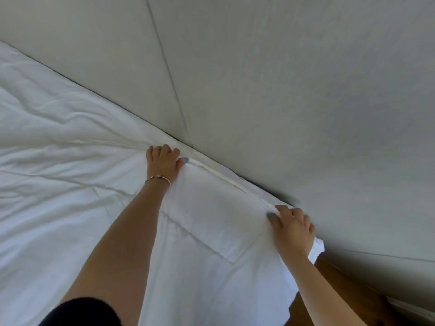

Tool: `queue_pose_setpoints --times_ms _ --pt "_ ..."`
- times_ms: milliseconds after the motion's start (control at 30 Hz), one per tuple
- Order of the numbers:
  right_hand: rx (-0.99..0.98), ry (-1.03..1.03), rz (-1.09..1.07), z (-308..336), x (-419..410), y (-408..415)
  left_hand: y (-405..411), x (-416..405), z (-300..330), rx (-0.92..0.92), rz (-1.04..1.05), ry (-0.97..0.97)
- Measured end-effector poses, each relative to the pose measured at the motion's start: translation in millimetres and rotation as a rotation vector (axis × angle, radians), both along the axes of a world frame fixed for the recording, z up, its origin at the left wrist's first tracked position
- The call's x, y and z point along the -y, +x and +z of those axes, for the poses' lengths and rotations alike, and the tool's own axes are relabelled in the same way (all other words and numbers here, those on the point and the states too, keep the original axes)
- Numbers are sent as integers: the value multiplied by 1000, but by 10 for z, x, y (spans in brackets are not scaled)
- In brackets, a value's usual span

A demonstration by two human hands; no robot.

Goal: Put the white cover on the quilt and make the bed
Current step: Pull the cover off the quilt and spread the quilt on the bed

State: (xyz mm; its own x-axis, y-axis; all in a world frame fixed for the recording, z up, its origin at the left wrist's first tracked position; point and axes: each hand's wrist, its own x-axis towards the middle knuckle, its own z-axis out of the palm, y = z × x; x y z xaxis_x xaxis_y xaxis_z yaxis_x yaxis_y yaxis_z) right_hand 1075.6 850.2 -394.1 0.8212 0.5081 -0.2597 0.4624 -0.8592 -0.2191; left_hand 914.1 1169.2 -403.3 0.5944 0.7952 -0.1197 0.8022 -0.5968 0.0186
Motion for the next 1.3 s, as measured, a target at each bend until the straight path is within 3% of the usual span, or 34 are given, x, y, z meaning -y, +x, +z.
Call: queue_pose_setpoints --times_ms 100,200,300,433,567,767,933,1067,1300 --pt "247 175 15 34 -54 -52 -62 161 98 87 98 111" --pt "235 309 268 121 -82 -341 -297 752 219 286 362 167" --pt "92 94 623 65 49 -728 -816 1737 69 300 546 39" --pt "-8 -91 601 53 260 -808 -1420 2944 -41 165 430 -189" --pt "-154 -220 527 262 331 -1082 -1695 3370 186 136 393 -334" --pt "-183 -367 884 494 936 -2316 -2654 4214 457 111 247 -521" --pt "-236 -495 1048 613 1654 -3583 -4069 5010 574 18 438 -551" --pt "-286 -619 1071 745 2029 -4393 -5214 5675 668 -84 618 -711" --pt "-338 -717 1382 859 2409 -5392 -6333 6809 811 -27 912 -837"
